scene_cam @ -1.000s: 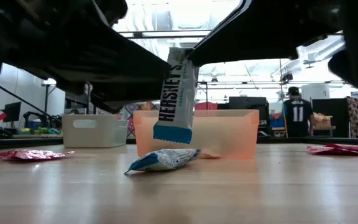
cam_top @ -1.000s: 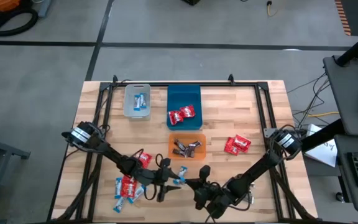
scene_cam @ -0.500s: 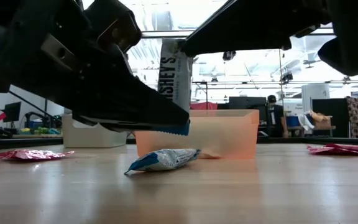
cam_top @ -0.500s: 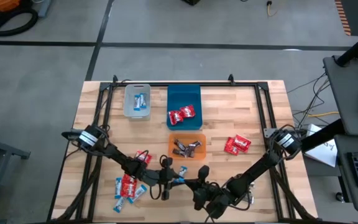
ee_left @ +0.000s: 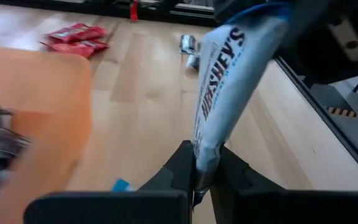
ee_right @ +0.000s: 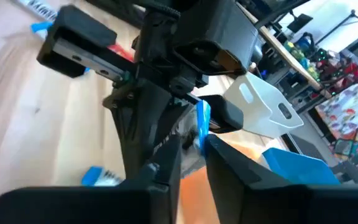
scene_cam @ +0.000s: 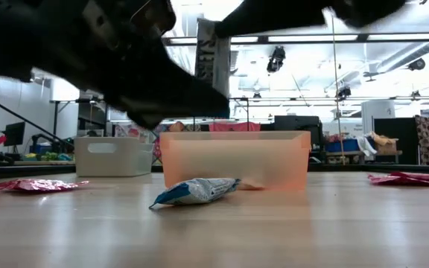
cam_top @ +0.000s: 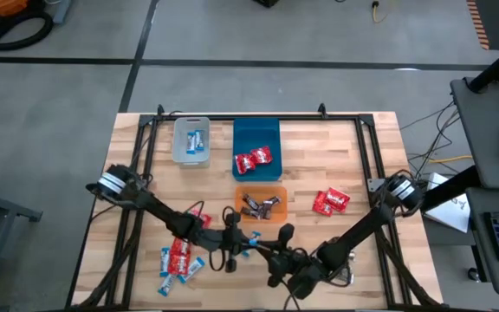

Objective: Sort candy
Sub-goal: Put the blue chocolate bar into the gray bin, then put the red candy into the blue bin

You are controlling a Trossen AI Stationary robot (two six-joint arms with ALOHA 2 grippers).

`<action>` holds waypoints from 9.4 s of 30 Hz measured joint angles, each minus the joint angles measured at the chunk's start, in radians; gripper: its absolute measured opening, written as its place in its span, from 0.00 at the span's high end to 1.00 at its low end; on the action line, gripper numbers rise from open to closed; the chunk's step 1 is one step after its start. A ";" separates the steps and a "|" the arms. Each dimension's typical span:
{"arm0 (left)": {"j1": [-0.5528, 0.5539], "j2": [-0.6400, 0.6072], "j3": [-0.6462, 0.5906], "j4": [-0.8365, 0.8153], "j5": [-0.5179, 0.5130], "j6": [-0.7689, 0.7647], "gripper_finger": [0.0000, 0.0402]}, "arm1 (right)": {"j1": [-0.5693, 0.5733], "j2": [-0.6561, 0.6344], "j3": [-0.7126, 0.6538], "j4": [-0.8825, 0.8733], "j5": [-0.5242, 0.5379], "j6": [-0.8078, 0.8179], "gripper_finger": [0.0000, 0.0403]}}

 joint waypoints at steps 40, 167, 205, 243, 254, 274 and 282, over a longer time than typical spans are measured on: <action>1.034 -0.701 0.000 -1.320 0.040 0.005 0.99 | -0.641 -0.488 -0.023 -0.537 -0.330 0.121 0.51; 0.357 -0.700 -0.006 -0.955 0.026 0.132 0.70 | -0.742 -0.643 -0.481 -1.068 -0.983 0.945 0.73; 0.357 -0.700 -0.008 -0.930 0.026 0.132 0.70 | -0.749 -0.551 -0.480 -1.037 -0.881 0.854 0.98; 0.357 -0.700 -0.008 -0.923 0.026 0.147 0.70 | -0.755 -0.461 -0.476 -1.203 -1.038 0.745 0.46; 0.357 -0.700 -0.008 -0.915 0.026 0.158 0.70 | -0.846 -0.342 -0.471 -1.158 -1.068 0.562 0.38; 0.357 -0.700 -0.008 -0.915 0.026 0.159 0.70 | -0.897 -0.299 -0.474 -1.106 -1.027 0.517 0.90; 0.357 -0.700 -0.009 -0.915 0.026 0.159 0.70 | -0.897 -0.367 -0.479 -1.124 -1.017 0.517 0.92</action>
